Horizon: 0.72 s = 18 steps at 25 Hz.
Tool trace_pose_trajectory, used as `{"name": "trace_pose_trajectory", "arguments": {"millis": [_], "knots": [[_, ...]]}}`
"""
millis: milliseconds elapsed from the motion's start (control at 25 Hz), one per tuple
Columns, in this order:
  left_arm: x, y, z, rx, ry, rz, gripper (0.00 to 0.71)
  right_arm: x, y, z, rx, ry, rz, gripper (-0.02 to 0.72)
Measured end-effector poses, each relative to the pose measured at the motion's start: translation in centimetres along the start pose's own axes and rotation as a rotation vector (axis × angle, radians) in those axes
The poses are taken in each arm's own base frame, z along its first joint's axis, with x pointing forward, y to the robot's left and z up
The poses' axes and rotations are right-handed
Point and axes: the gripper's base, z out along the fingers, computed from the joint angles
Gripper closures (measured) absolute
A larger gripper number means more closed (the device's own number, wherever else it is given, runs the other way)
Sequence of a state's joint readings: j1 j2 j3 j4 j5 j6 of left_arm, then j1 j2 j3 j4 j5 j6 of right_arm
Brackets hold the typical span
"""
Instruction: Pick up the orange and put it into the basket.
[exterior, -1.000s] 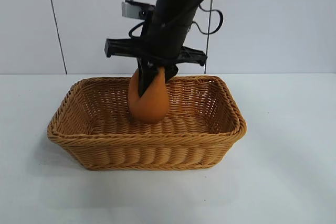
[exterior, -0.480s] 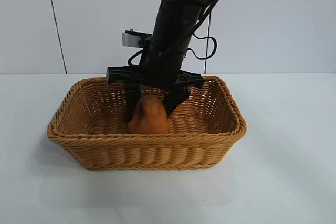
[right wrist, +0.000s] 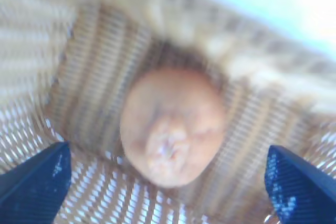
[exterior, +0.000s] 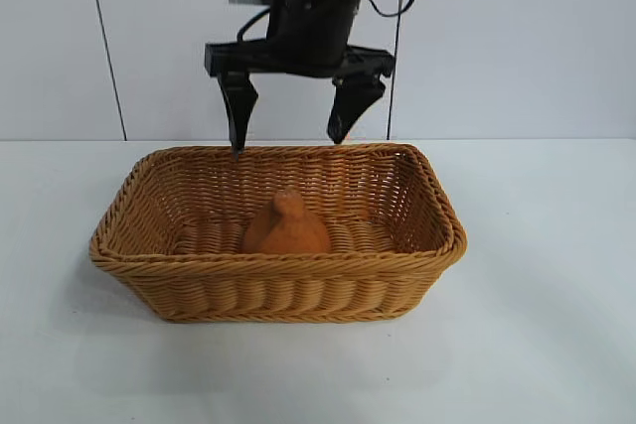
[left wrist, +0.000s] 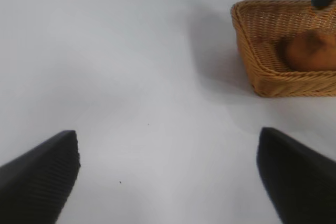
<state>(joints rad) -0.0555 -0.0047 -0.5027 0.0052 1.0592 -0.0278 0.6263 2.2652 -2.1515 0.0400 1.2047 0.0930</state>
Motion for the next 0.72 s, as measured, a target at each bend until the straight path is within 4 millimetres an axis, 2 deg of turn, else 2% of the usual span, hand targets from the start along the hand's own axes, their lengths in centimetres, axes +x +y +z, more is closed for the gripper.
{"name": "trace_pose_trajectory", "arguments": {"millis": [160,320,520,720], "knots": [[0.0,0.0,0.0,-0.001,0.0,0.0,0.059,-0.8,-0.8,-1.7,0.036,-0.059,0.0,0.01],[0.0,0.0,0.0,-0.001,0.0,0.0,0.059,-1.1,-4.1,-2.0,0.084,-0.064,0.05,0.01],[0.0,0.0,0.0,-0.001,0.0,0.0,0.059,-0.8,-11.0,-2.6,0.147,-0.069,0.175,0.01],[0.0,0.0,0.0,-0.001,0.0,0.0,0.059,0.3,-17.6,-3.5,0.2,-0.073,0.304,0.01]]}}
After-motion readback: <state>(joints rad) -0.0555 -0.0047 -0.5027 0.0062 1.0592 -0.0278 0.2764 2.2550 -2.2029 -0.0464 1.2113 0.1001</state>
